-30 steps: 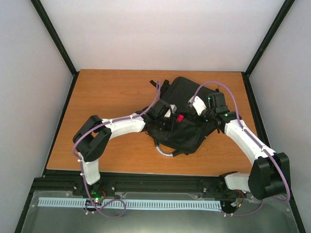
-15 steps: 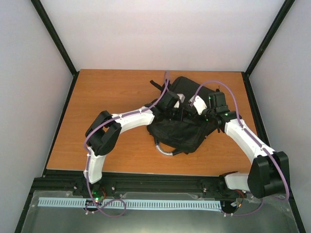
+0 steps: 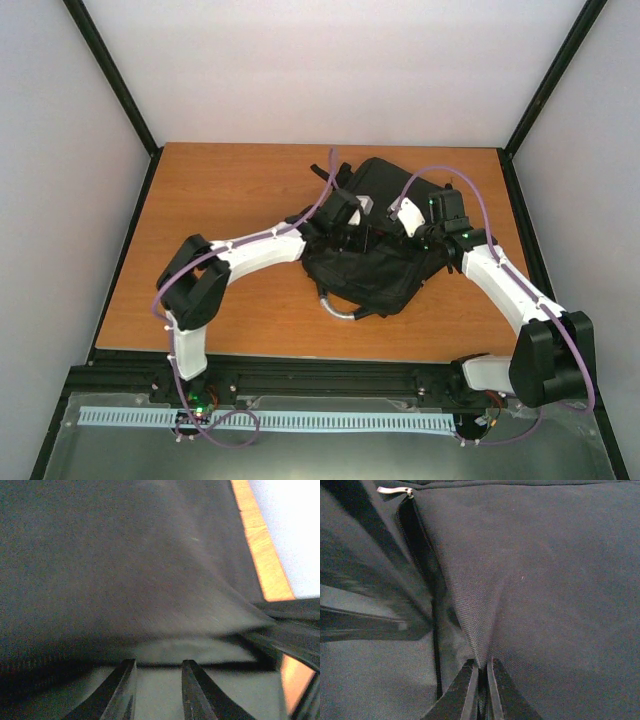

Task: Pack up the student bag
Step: Place the personal item in the student bag, then adjust the student bag at the center of the board.

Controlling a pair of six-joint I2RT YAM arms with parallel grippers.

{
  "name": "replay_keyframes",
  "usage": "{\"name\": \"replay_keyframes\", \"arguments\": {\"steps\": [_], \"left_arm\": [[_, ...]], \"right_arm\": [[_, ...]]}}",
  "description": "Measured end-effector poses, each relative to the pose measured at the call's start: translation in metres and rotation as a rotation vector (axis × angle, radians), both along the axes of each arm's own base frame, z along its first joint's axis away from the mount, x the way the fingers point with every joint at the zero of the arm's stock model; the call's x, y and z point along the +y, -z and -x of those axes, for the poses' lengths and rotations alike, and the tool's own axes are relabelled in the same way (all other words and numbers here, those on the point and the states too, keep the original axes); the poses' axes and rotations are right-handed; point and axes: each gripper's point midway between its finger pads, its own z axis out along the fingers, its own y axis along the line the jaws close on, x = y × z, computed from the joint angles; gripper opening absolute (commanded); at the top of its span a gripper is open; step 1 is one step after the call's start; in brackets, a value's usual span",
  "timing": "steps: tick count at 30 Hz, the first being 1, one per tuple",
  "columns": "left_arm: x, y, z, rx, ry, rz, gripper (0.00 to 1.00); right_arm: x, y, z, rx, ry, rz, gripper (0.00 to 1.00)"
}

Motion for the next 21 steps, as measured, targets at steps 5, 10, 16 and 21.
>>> {"name": "replay_keyframes", "arguments": {"steps": [5, 10, 16, 21], "left_arm": [[0.021, -0.034, 0.025, -0.019, 0.055, -0.011, 0.41], [0.074, -0.038, 0.045, -0.055, 0.005, -0.088, 0.66], [0.148, -0.020, 0.028, -0.045, -0.200, -0.161, 0.76], [0.190, 0.009, 0.014, 0.016, -0.334, -0.168, 0.75]], "right_arm": [[0.001, 0.000, 0.001, 0.003, -0.008, -0.004, 0.21], [0.005, 0.005, 0.002, 0.018, -0.032, -0.010, 0.44], [0.013, 0.029, 0.007, 0.121, -0.077, -0.026, 0.56], [0.019, 0.037, 0.005, 0.180, -0.099, -0.036, 0.58]]}}
